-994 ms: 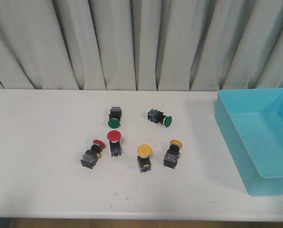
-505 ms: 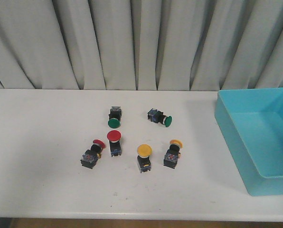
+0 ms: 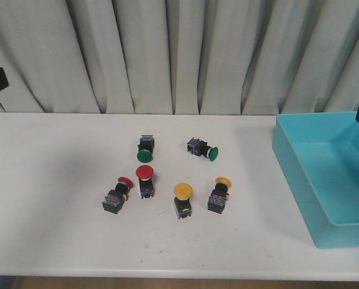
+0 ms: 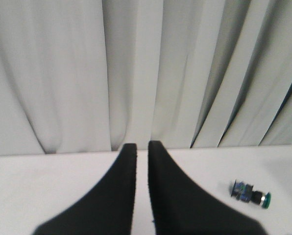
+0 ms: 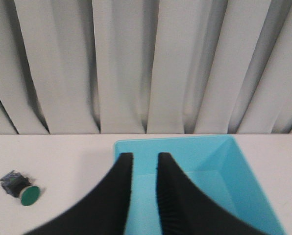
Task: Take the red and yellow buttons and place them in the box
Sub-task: 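Lower the left gripper onto the red-capped button and close it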
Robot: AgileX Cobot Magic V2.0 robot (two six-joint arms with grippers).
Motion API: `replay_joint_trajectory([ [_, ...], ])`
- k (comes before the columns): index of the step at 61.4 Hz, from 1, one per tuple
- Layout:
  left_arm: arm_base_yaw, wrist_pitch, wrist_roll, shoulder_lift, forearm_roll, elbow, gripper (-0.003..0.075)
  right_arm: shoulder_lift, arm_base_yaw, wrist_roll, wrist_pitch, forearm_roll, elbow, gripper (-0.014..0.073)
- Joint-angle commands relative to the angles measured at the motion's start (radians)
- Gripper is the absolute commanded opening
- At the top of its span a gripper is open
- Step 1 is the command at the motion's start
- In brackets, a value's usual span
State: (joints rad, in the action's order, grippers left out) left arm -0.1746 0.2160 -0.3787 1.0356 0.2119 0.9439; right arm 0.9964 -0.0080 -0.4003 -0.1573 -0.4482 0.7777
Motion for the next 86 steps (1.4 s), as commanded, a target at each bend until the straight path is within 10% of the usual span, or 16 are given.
replay_joint_trajectory([
  [1, -0.007, -0.023, 0.016, 0.073, -0.009, 0.086, 0.0225, -0.012, 0.002, 0.015, 0.076, -0.072, 0.034, 0.0360],
  [19, -0.074, 0.151, 0.024, 0.303, -0.009, 0.262, 0.0603, -0.014, 0.002, -0.019, 0.009, -0.019, 0.034, 0.0711],
  [48, -0.265, 0.238, 0.042, 0.644, -0.072, 0.466, 0.0542, 0.058, 0.247, 0.037, -0.123, 0.036, 0.034, 0.0619],
  [86, -0.315, 0.449, 0.124, 0.956, -0.169, 0.698, 0.0541, 0.125, 0.263, 0.033, -0.115, 0.071, 0.034, 0.0603],
])
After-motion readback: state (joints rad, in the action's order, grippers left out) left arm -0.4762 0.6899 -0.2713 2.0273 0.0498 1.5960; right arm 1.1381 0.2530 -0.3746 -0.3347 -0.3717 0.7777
